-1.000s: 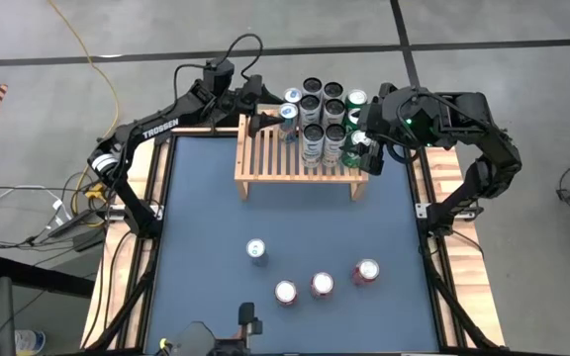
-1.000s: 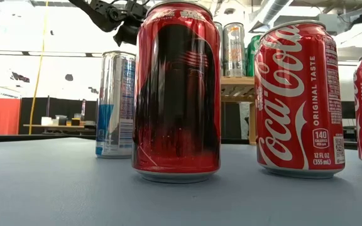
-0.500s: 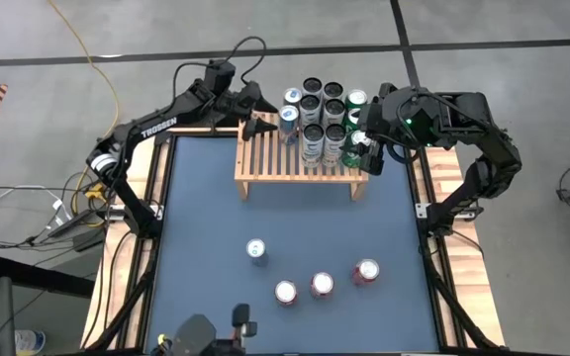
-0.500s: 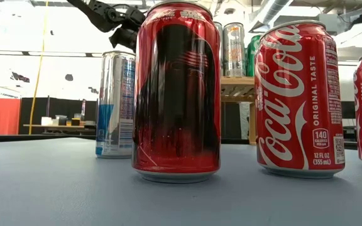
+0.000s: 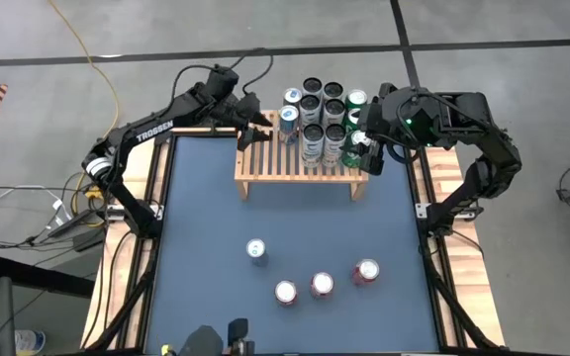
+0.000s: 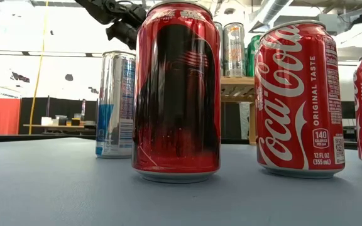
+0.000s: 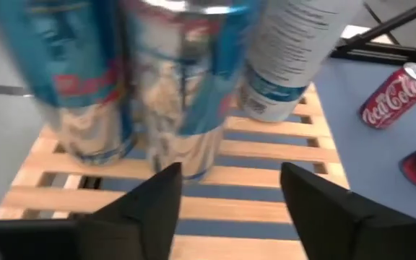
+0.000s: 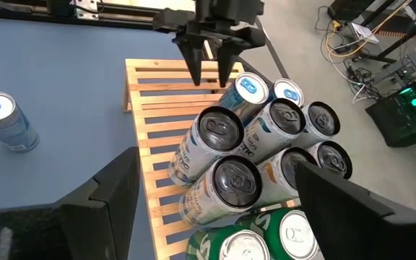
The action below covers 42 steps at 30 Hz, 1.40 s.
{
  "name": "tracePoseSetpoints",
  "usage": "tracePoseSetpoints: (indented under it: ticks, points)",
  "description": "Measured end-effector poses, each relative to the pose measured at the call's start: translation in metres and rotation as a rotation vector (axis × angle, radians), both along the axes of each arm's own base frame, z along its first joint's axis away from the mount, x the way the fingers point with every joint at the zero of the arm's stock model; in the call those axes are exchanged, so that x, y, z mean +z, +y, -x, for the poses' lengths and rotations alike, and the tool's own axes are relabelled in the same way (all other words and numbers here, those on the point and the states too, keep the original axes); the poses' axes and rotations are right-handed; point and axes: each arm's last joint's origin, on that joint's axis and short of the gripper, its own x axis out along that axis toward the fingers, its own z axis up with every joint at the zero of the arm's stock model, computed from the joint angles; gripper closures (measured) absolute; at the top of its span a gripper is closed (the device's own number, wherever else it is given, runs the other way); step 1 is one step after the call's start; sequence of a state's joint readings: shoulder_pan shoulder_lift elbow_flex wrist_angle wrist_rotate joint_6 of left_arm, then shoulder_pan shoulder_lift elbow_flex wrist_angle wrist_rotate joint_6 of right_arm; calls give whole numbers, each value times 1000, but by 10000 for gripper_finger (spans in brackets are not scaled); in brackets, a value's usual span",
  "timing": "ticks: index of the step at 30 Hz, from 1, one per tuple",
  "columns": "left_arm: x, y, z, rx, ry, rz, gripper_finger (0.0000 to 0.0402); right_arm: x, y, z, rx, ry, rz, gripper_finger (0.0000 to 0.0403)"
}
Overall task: Place canned beverage on shelf
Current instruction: Put the top blue soda can on the shelf aligned with the other blue soda can
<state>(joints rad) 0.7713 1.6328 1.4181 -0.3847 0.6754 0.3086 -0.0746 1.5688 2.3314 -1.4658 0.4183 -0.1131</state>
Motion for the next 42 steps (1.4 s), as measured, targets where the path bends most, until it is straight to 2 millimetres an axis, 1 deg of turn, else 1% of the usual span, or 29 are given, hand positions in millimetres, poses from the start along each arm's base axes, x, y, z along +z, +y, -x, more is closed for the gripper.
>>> tracePoseSetpoints:
  ticks: [7,10,13,15,25,31,35,42]
  points:
    - [5,-18,-19,-74,-46,-102,305,0,0,0,-1,0,0,88]
    - [4,-18,-21,-43,-23,-117,355,0,0,0,-1,0,0,88]
    - [4,-17,-20,-33,-21,-134,392,0,0,0,-1,0,0,88]
    - [5,-16,-21,-31,-28,-137,397,0,0,0,-1,-1,0,88]
    - [7,-17,-24,-7,-41,-164,393,0,0,0,0,0,1,88]
    - [-3,-18,-37,-18,-50,-162,393,0,0,0,-1,0,1,88]
    - [-8,-17,-40,-4,-36,-143,393,0,0,0,-1,0,1,88]
    - [-4,-15,-42,2,-68,-170,393,0,0,0,-1,0,1,88]
